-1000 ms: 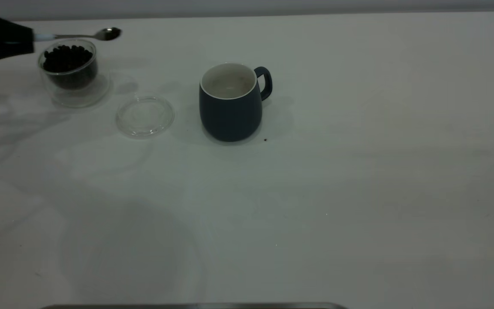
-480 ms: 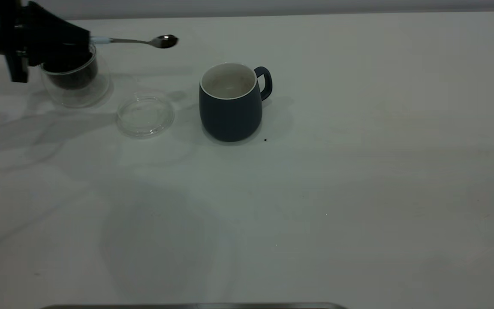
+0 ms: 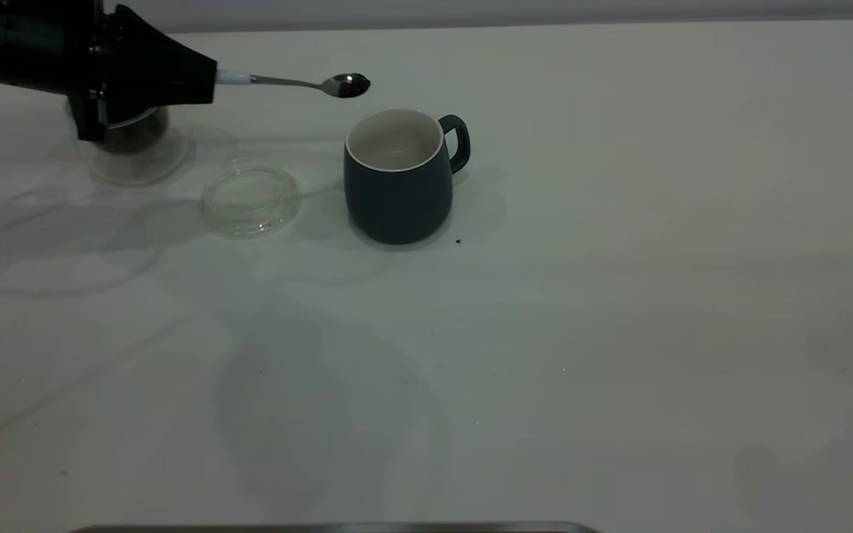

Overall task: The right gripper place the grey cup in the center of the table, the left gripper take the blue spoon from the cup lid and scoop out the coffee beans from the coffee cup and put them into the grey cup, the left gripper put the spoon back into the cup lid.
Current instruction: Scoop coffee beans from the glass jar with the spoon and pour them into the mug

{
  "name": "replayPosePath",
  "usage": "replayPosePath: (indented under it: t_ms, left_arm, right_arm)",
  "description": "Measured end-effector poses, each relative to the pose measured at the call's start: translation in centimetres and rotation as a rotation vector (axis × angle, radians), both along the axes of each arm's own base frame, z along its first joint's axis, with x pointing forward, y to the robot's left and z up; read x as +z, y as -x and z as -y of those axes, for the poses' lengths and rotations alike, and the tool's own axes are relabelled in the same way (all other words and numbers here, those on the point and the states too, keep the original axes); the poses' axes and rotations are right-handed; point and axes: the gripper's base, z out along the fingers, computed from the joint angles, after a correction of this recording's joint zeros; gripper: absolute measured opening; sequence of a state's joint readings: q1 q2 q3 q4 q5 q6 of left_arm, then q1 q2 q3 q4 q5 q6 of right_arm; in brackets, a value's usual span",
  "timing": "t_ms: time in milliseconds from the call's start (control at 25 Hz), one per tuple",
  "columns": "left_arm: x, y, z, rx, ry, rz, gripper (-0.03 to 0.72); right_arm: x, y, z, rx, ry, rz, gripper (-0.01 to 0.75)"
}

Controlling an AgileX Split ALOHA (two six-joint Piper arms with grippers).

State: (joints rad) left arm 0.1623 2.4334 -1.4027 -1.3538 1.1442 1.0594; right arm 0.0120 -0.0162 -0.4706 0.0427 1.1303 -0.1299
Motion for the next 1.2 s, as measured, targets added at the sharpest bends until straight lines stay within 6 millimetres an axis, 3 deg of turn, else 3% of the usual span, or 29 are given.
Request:
replayPosePath:
  t_ms: [280,880,1080,1200]
  left_arm:
    - [0.0,0.1,1.3,-0.057,-0.009,0.065,0.130]
    - [0.0,0.2,2.1,-0.285,-0.078,0.586,0.131]
    - [0.0,0.2,2.1,-0.292,-0.081,0.613,0.131]
    - [0.0,0.2,2.1,-0.257,-0.070,0.525,0.131]
  right_arm:
    - [0.0,0.0,0.0,0.000,0.000,0.000,0.459]
    - [0.0,0.0,0.0,0.000,0.000,0.000,0.459]
    - [0.0,0.0,0.0,0.000,0.000,0.000,0.459]
    - [0.0,0.0,0.0,0.000,0.000,0.000,0.459]
